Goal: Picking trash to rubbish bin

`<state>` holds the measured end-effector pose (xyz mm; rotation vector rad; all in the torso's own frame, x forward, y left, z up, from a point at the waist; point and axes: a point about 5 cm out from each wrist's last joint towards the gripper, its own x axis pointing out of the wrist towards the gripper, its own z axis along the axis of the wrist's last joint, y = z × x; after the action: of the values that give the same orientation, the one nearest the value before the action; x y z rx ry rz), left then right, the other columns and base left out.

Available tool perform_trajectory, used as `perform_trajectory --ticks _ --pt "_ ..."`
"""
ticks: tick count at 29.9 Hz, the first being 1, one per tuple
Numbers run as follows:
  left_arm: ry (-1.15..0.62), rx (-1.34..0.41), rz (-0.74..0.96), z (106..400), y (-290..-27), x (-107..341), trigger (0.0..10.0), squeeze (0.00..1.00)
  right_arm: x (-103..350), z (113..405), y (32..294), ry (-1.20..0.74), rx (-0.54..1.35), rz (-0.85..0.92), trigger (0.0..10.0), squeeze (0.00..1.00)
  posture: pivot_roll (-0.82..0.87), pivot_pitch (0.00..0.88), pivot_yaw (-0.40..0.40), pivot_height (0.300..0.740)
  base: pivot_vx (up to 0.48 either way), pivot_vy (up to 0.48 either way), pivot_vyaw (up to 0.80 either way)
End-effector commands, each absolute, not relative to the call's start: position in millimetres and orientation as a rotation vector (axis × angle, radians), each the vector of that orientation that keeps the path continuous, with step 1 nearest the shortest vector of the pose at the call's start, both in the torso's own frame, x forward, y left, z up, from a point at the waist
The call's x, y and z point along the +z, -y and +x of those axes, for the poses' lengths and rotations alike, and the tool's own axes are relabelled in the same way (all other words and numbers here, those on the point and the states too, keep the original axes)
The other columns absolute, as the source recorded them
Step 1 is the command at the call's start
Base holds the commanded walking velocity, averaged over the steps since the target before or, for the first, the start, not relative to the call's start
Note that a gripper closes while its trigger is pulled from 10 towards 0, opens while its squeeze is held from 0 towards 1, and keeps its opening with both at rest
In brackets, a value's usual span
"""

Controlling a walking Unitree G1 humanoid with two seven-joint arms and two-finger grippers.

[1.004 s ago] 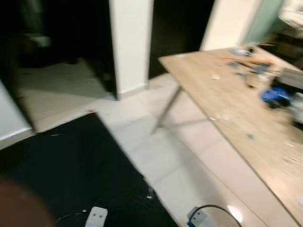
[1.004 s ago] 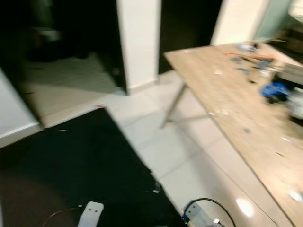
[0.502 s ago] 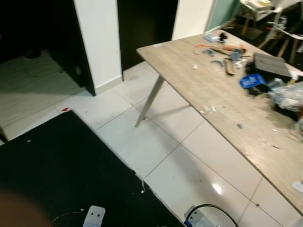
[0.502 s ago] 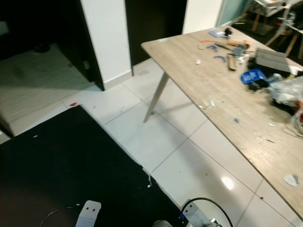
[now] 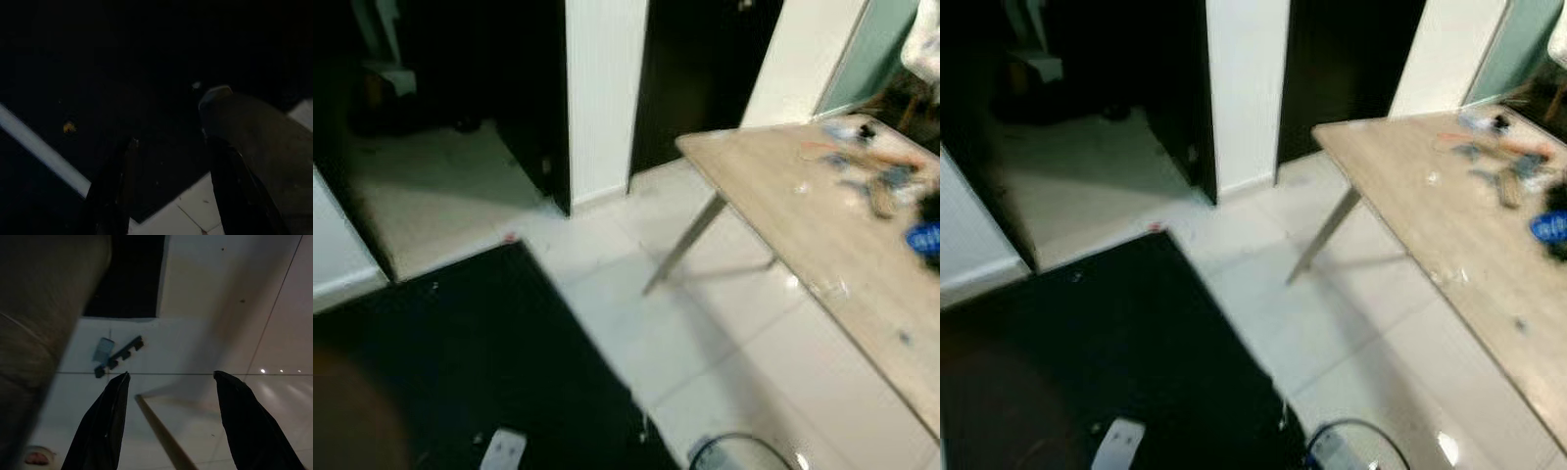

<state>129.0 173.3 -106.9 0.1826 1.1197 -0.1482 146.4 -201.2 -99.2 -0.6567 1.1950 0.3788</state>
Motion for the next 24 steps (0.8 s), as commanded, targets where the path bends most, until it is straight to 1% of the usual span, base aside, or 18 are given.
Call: perform_trajectory --ticks 1,7,17,24 --pt "-1.145 -0.164 0.175 123.4 -168.8 -109.3 10.0 0.00 -98.9 145.0 206.5 -1.202 0.373 -0.674 10.0 0.00 -0.02 0.022 0.021 0.740 0.285 0.000 0.00" --pt "-1.149 -0.168 0.176 122.1 -168.9 -109.6 10.0 0.00 -99.8 142.3 207.2 -1.215 0.373 -0.672 10.0 0.00 -0.02 0.025 0.023 0.740 0.284 0.000 0.00" --pt "-1.153 -0.168 0.173 121.7 -169.1 -109.8 10.0 0.00 -100.4 140.0 208.5 -1.225 0.372 -0.683 10.0 0.00 -0.02 0.026 0.024 0.740 0.319 0.000 -0.77" --pt "-1.153 -0.161 0.166 122.0 -168.6 -109.8 10.0 0.00 -100.3 139.9 209.6 -1.230 0.365 -0.699 10.0 0.00 -0.03 0.028 0.026 0.740 0.000 0.000 -0.77"
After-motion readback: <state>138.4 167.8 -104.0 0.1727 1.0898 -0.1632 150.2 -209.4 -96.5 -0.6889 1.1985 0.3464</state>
